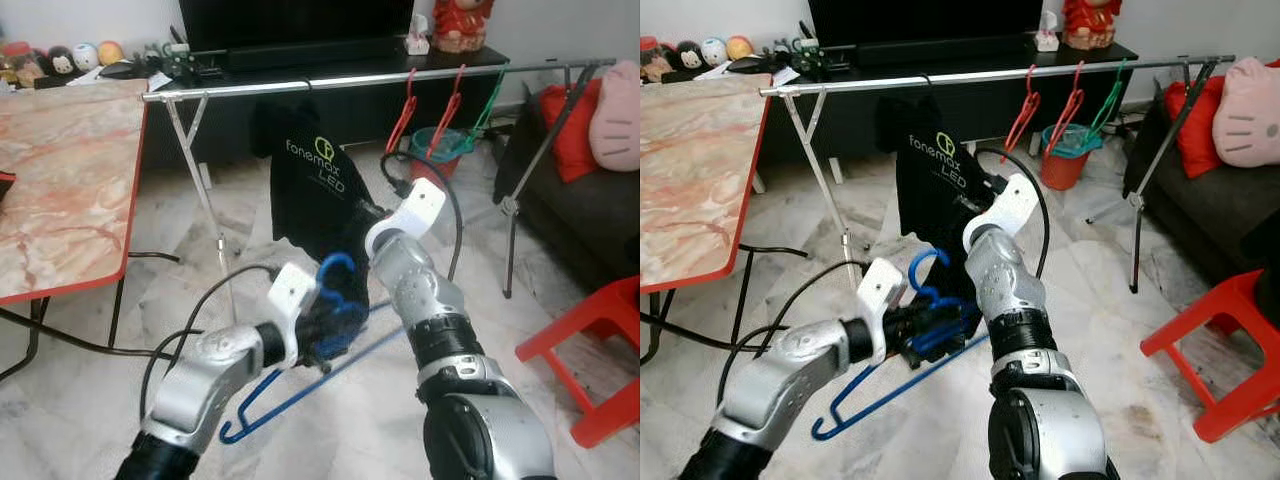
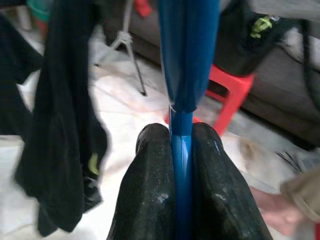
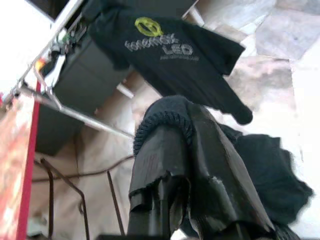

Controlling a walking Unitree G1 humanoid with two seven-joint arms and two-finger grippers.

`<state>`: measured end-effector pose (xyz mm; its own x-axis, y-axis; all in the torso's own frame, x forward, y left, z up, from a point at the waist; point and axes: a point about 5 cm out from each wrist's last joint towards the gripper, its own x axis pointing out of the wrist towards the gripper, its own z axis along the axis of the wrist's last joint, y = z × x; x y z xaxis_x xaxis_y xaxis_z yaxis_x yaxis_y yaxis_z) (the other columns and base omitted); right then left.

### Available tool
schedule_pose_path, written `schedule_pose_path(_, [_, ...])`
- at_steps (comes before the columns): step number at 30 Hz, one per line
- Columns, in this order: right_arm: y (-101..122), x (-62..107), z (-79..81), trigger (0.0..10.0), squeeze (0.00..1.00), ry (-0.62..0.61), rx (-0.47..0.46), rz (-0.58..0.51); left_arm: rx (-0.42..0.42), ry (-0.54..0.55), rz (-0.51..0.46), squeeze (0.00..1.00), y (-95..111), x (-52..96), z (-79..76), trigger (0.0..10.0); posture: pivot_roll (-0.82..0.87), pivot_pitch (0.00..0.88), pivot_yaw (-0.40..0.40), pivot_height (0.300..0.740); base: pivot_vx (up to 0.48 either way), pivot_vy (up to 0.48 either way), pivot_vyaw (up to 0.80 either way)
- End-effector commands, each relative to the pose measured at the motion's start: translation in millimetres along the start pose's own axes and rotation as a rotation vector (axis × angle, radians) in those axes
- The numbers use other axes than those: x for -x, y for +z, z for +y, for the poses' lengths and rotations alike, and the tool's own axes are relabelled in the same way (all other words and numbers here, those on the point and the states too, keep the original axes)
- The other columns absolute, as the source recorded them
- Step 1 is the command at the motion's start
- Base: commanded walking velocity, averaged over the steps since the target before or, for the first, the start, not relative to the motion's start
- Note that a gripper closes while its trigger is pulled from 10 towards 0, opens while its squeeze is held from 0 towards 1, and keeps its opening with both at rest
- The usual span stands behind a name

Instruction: Hang hanger

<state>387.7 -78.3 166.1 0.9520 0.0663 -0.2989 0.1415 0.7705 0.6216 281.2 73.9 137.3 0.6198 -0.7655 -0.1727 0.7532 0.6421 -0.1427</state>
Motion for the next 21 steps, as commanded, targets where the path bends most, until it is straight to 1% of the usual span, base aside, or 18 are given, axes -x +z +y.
schedule_pose_path(1, [-1, 2.5, 24.1, 10.0, 0.00, 0.054, -0.037, -0.004, 0.006, 0.038, -0.004, 0.00, 5, -2.7, 2.5, 10.0, 0.01, 0.000, -0.025, 0.740, 0.000, 0.000, 0.00])
schedule_pose_path(4, [-2, 3.9, 32.5, 10.0, 0.00, 0.082, -0.046, 0.001, 0.016, 0.058, -0.003, 0.00, 7, -8.0, -0.9, 10.0, 0.01, 0.000, -0.024, 0.740, 0.000, 0.000, 0.00])
schedule_pose_path(6, [0, 5.4, 40.6, 10.0, 0.00, 0.096, -0.061, -0.007, 0.062, 0.132, 0.017, 0.00, 7, -15.1, -2.5, 10.0, 0.01, 0.000, -0.024, 0.740, 0.000, 0.000, 0.00])
schedule_pose_path(8, [1, 5.6, 42.7, 10.0, 0.00, 0.098, -0.066, -0.009, 0.082, 0.154, 0.014, 0.00, 8, -17.1, -2.6, 10.0, 0.01, 0.000, -0.021, 0.740, 0.000, 0.000, 0.00])
schedule_pose_path(9, [1, 5.8, 44.7, 10.0, 0.00, 0.105, -0.071, -0.009, 0.101, 0.156, 0.011, 0.00, 8, -18.1, -3.2, 10.0, 0.01, 0.000, -0.021, 0.740, 0.000, 0.000, 0.00])
schedule_pose_path(10, [0, 7.0, 52.4, 10.0, 0.00, 0.129, -0.082, -0.002, 0.158, 0.136, -0.005, 0.00, 10, -21.7, -8.3, 10.0, 0.01, 0.000, -0.021, 0.740, 0.000, 0.000, 0.00])
schedule_pose_path(11, [0, 7.4, 55.0, 10.0, 0.00, 0.138, -0.085, 0.000, 0.172, 0.122, -0.012, 0.00, 10, -22.8, -10.6, 10.0, 0.01, 0.000, -0.021, 0.740, 0.000, 0.000, 0.00])
schedule_pose_path(12, [-4, 9.5, 64.8, 10.0, 0.00, 0.172, -0.086, 0.012, 0.187, 0.089, -0.004, 0.00, 10, -25.5, -16.6, 10.0, 0.01, 0.000, -0.023, 0.740, 0.000, 0.000, 0.00])
schedule_pose_path(13, [-4, 9.5, 64.8, 10.0, 0.00, 0.172, -0.086, 0.012, 0.187, 0.089, -0.004, 0.00, 10, -25.5, -16.6, 10.0, 0.01, 0.000, -0.023, 0.740, 0.000, 0.000, 0.00])
schedule_pose_path(14, [-7, 12.7, 74.9, 10.0, 0.00, 0.203, -0.087, 0.021, 0.218, 0.107, 0.005, 0.00, 9, -28.5, -18.3, 10.0, 0.01, 0.000, -0.023, 0.740, 0.000, 0.000, 0.00])
schedule_pose_path(15, [-7, 12.7, 74.9, 10.0, 0.00, 0.203, -0.087, 0.021, 0.218, 0.107, 0.005, 0.00, 9, -28.5, -18.3, 10.0, 0.01, 0.000, -0.023, 0.740, 0.000, 0.000, 0.00])
schedule_pose_path(16, [-8, 14.1, 78.5, 10.0, 0.00, 0.215, -0.088, 0.023, 0.238, 0.127, 0.007, 0.00, 9, -29.8, -17.9, 10.0, 0.01, 0.000, -0.023, 0.740, 0.000, 0.000, 0.00])
schedule_pose_path(18, [-14, 20.2, 90.0, 10.0, 0.00, 0.257, -0.088, 0.042, 0.270, 0.179, 0.006, 0.00, 11, -32.6, -15.2, 10.0, 0.01, 0.000, -0.023, 0.740, 0.000, 0.000, 0.00])
schedule_pose_path(21, [-16, 22.2, 92.8, 10.0, 0.00, 0.265, -0.088, 0.050, 0.285, 0.195, 0.004, 0.00, 11, -33.6, -13.8, 10.0, 0.01, 0.000, -0.023, 0.740, 0.000, 0.000, 0.00])
